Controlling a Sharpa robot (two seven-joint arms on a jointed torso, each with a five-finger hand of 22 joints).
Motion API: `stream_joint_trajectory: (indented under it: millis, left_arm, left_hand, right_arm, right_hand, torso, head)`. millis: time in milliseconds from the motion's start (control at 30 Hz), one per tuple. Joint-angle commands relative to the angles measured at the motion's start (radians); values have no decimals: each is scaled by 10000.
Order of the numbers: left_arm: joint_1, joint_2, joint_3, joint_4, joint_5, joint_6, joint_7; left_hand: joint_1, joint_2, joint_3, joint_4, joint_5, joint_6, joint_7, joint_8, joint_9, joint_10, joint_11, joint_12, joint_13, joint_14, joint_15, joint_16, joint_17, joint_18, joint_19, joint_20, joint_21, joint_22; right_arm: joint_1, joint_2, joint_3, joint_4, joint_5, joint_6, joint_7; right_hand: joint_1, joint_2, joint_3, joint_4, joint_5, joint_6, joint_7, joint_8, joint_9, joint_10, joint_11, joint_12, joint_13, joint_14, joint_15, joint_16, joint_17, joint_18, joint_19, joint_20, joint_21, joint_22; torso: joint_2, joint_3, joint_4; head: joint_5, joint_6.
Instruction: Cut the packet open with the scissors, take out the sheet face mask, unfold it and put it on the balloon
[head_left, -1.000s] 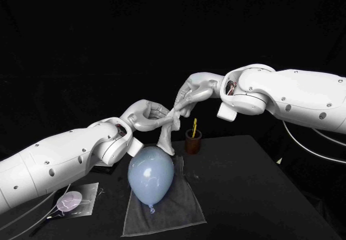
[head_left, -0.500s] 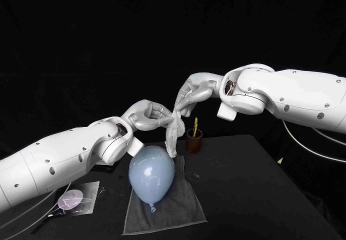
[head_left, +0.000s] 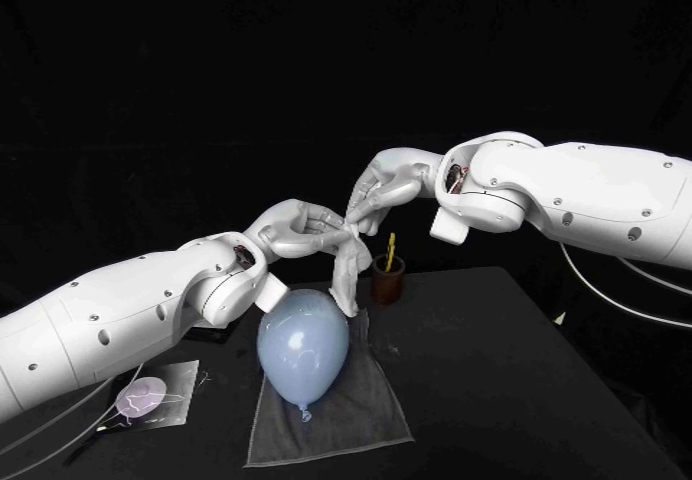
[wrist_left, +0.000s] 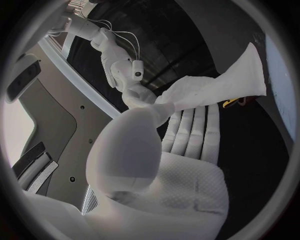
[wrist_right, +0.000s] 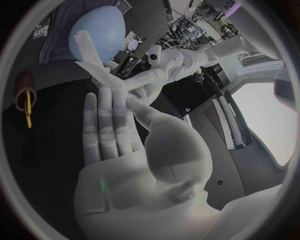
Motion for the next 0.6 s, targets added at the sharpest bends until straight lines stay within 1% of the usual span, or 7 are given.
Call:
stream_joint_trajectory:
  millis: [33,200,300,433,533,567,600]
  left_arm:
    - [16,-7,6,-59,243,-149,104]
    - [-13,-56,-10,-269,87,-627,258]
    - [-50,-81,-15,-353,-68,-936,415]
    - [-116,-127,-19,-391,-249,-1528,750]
    - [-158,-155,-20,-349,-433,-1897,966]
    - [-170,-160,-20,-330,-502,-1999,1015]
    - [-183,-160,-21,-307,-609,-2129,1066]
  left_hand:
    - [-235,-502,-275,4,-15,-642,603,-379,-171,-385,121,-140,10,-312,110,-163,-43,-120,-308,25,-190,-55]
    - [-470,-681,-868,-45,-33,-1076,620,-530,-227,-1256,301,-307,18,-1198,363,-565,-199,-636,-2433,33,-801,-155]
    - [-357,-634,-1150,-148,-33,-1330,661,-573,-243,-1678,438,-304,45,-1700,507,-744,-298,-843,-2856,25,-809,-156]
    - [-103,-564,-1300,-321,-34,-1221,777,-383,-166,-1803,433,-132,84,-1801,520,-658,-287,-880,-2692,14,-753,-121]
    - [135,-475,-1309,-497,-31,-921,796,-73,-50,-1645,393,203,151,-1654,459,-374,-198,-761,-1225,-11,-476,51]
    - [222,-439,-1273,-577,-27,-605,715,173,41,-1356,294,508,231,-1335,348,-45,-74,-574,-759,-48,-254,139]
    - [233,-427,-1254,-598,-33,-552,669,237,60,-1301,257,612,250,-1270,306,76,-28,-507,-644,-43,-192,158]
  right_arm:
    - [-4,-48,4,-21,231,-400,-42]
    - [-8,-174,4,-81,173,-714,-257]
    - [-7,-232,6,-113,65,-890,-423]
    - [-4,-272,7,-190,-154,-1227,-754]
    - [-3,-275,7,-222,-259,-1446,-975]
    - [-3,-274,7,-224,-285,-1501,-1037]
    - [-3,-274,7,-222,-316,-1570,-1116]
  right_hand:
    - [-78,-59,127,16,22,114,-102,90,418,63,3,-37,18,92,-6,-46,22,164,8,-10,48,22]
    - [-75,-98,213,31,23,134,-111,111,435,99,-8,-22,30,129,-20,-47,51,164,32,-23,82,39]
    - [-75,-132,270,37,24,150,-118,126,447,118,-16,-15,38,153,-28,-50,70,164,46,-34,105,52]
    - [-85,-185,359,56,24,172,-129,145,463,149,-28,-3,49,188,-40,-55,99,162,62,-50,141,73]
    - [-92,-230,426,71,24,191,-140,161,476,176,-39,7,58,219,-51,-57,121,161,76,-63,172,90]
    - [-94,-247,450,76,24,196,-143,165,480,183,-42,10,61,229,-56,-58,129,160,81,-67,183,97]
    - [-94,-256,468,79,24,199,-145,168,483,188,-45,11,62,235,-58,-60,134,160,83,-70,190,101]
  torso:
    - [-9,2,-4]
    - [-7,1,2]
    - [-6,-7,-4]
    - [-11,-14,-4]
    - [-14,-12,7]
    - [-17,-11,12]
    - [-19,-9,14]
  head:
    - [-10,-27]
    - [-25,-35]
    - [-31,-29]
    - [-59,-20]
    - [-66,-3]
    - [-73,3]
    - [-90,14]
